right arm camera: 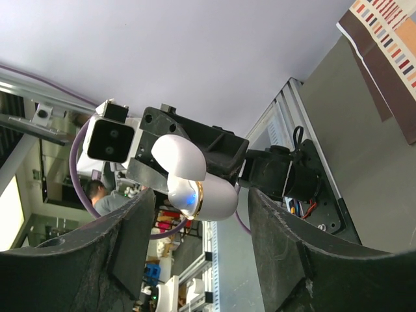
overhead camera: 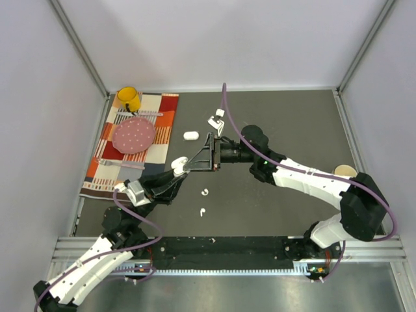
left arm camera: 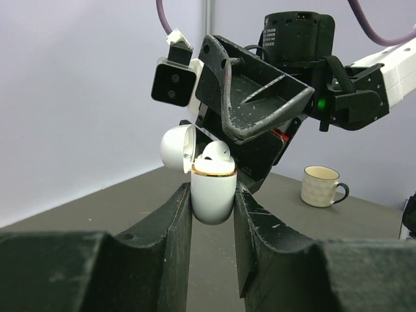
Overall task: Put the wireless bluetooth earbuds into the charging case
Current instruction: Adjust the charging case.
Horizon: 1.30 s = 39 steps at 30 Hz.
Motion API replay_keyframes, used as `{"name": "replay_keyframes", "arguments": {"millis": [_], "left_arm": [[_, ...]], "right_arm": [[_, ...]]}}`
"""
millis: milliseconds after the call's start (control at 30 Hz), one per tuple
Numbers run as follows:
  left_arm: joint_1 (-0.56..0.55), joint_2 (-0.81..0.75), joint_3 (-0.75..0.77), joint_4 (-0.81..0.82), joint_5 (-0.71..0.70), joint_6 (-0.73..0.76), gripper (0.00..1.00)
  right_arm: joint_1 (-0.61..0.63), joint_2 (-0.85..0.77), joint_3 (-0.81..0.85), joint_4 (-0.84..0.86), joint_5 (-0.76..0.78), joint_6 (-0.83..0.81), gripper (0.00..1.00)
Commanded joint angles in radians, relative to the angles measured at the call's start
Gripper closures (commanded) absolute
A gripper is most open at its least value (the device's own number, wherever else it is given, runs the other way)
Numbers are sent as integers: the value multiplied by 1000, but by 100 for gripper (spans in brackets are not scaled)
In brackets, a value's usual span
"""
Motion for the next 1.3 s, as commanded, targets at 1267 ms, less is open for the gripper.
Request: {"name": "replay_keyframes", "arguments": {"millis": [1267], "left_arm": [[-3,46,19,35,67,-2,89]], "right_arm": [[22,-6,103,-172,6,-129,68]]}}
